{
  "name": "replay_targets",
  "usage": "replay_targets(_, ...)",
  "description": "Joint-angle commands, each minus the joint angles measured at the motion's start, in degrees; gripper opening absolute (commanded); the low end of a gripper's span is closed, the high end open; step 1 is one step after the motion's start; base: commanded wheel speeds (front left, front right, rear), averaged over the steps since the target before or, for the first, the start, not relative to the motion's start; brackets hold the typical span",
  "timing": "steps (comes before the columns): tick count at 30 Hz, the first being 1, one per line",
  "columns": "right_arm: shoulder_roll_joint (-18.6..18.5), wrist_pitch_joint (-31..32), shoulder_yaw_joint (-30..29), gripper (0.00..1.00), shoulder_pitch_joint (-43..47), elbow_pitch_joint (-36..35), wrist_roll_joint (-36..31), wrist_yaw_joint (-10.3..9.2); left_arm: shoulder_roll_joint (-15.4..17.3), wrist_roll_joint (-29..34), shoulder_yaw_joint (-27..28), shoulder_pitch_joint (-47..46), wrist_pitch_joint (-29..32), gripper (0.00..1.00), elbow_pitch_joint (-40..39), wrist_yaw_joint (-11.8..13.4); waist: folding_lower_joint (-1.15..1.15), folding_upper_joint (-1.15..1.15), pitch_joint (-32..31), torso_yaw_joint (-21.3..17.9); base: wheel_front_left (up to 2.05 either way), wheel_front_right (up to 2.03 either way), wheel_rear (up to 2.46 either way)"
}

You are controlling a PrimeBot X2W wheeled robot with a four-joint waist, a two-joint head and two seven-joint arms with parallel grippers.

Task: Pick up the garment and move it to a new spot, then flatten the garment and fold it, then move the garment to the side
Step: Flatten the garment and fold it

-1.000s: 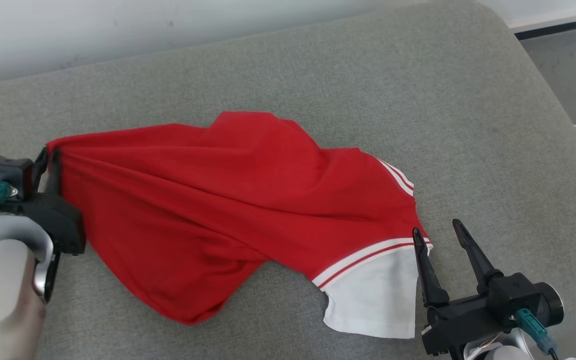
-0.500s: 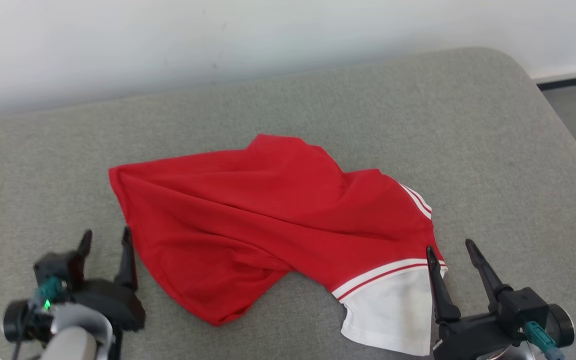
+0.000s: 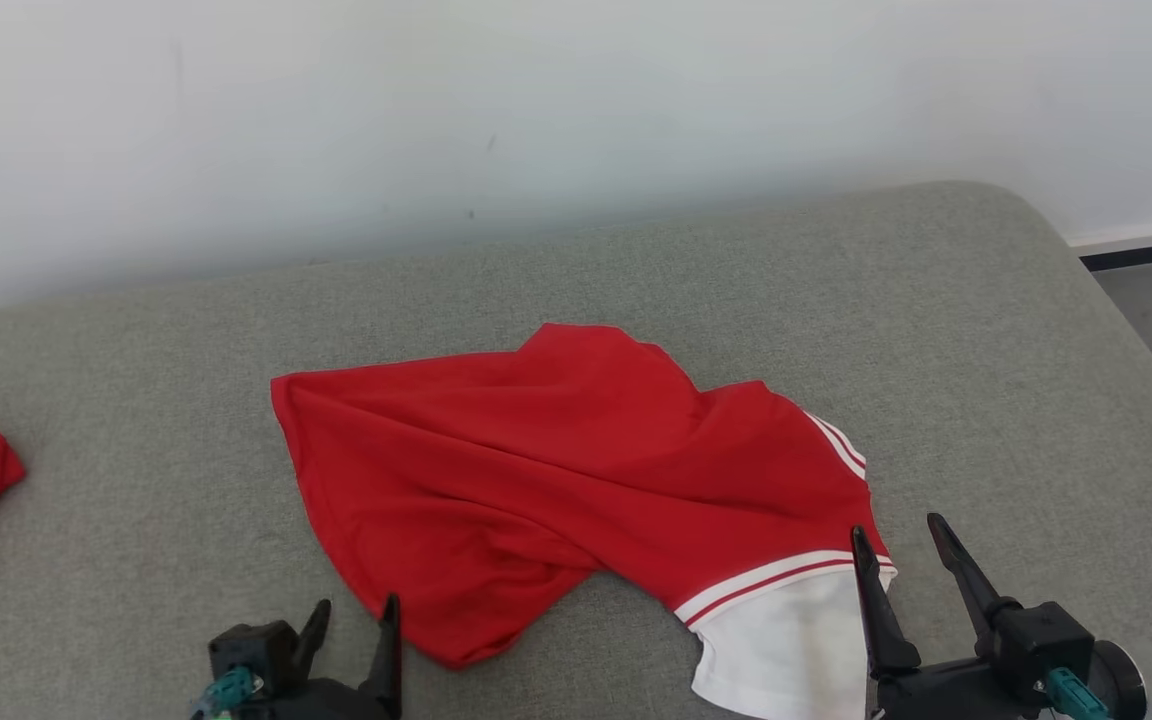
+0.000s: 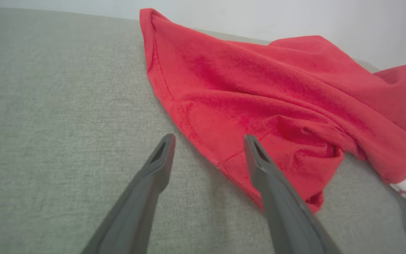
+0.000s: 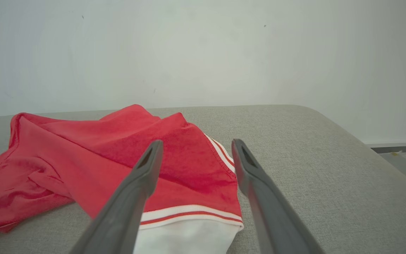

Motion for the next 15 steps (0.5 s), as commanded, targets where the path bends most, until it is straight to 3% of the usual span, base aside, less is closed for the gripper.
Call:
replay_targets(1,0.0,0.1,0.0,1.0,0.7,-0.2,0.3,0.02,-0.5,-0.6,-0.4,-0.7,1.2,1.0,0.7,0.4,0.01,0.01,-0.1,-0.5,0.0,0.0,0.0)
replay_targets(8,0.0,0.1,0.1,1.0,0.6,-0.3,0.5,0.02,-1.4,-1.9,-0.5,-2.2,5.1,1.0,5.3,1.6,0.01,0.01,0.3,-2.3,0.0,0.0,0.0)
replay_targets(9,0.0,0.1,0.1,1.0,0.7,-0.3,0.5,0.02,-1.5,-2.3,-0.4,-2.4,5.3,0.93,5.9,1.6,0.01,0.01,0.3,-2.4,0.0,0.0,0.0)
replay_targets(10,0.0,0.1,0.0,1.0,0.8,-0.4,0.5,0.02,-1.7,-2.6,-0.3,-2.7,5.4,0.63,6.4,1.4,0.01,0.01,0.4,-2.6,0.0,0.0,0.0)
replay_targets(11,0.0,0.1,0.0,1.0,0.8,-0.4,0.5,0.02,-1.7,-2.6,-0.3,-2.7,5.4,0.63,6.4,1.4,0.01,0.01,0.4,-2.6,0.0,0.0,0.0)
replay_targets(13,0.0,0.1,-0.1,1.0,0.9,-0.5,0.5,0.02,-1.9,-3.4,-0.3,-3.1,4.8,0.0,7.0,0.4,0.01,0.01,0.4,-2.8,0.0,0.0,0.0)
replay_targets(15,0.0,0.2,-0.3,1.0,0.9,-0.6,0.5,0.02,-2.0,-4.4,0.3,-3.4,3.6,0.0,7.1,-0.5,0.01,0.01,0.3,-2.9,0.0,0.0,0.0)
